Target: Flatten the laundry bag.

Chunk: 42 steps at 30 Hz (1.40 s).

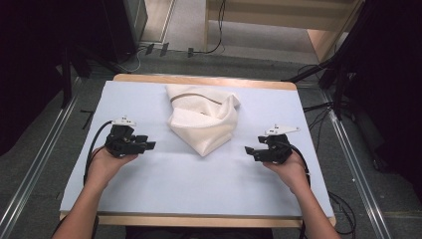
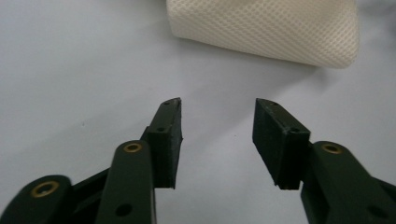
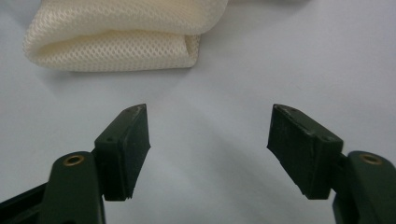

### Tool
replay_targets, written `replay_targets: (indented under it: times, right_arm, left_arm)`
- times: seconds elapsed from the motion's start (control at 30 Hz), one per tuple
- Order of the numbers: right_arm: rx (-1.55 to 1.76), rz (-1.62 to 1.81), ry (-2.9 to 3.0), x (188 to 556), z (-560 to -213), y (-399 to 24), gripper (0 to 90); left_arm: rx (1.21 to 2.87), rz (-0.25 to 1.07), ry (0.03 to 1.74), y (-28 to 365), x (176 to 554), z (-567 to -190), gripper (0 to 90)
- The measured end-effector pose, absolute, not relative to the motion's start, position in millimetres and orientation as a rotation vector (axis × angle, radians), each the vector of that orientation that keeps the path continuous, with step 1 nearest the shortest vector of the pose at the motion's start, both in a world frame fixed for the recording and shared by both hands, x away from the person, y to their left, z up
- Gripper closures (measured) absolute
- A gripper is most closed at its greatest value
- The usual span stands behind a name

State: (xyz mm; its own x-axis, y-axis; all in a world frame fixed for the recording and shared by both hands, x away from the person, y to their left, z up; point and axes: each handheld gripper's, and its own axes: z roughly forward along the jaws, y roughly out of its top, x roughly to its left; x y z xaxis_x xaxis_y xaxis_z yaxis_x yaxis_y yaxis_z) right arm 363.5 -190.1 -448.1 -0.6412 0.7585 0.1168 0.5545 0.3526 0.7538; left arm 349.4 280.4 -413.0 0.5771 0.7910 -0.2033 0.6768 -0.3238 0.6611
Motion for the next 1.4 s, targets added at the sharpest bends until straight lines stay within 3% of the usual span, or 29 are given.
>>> replay_targets:
  times: [0.23, 0.47, 1.4]
  right_arm:
    - [1.193, 1.171, 2.374, 361, -448, -187, 41.9]
    - [1.228, 1.216, 2.348, 357, -441, -190, 53.5]
    - [1.189, 1.212, 2.392, 351, -421, -172, 52.1]
  left_arm:
    - [2.084, 0.151, 1.168, 278, 351, -418, 43.9]
    - [2.081, 0.122, 1.165, 275, 350, -417, 44.3]
    - [2.07, 0.098, 1.145, 270, 351, -412, 41.0]
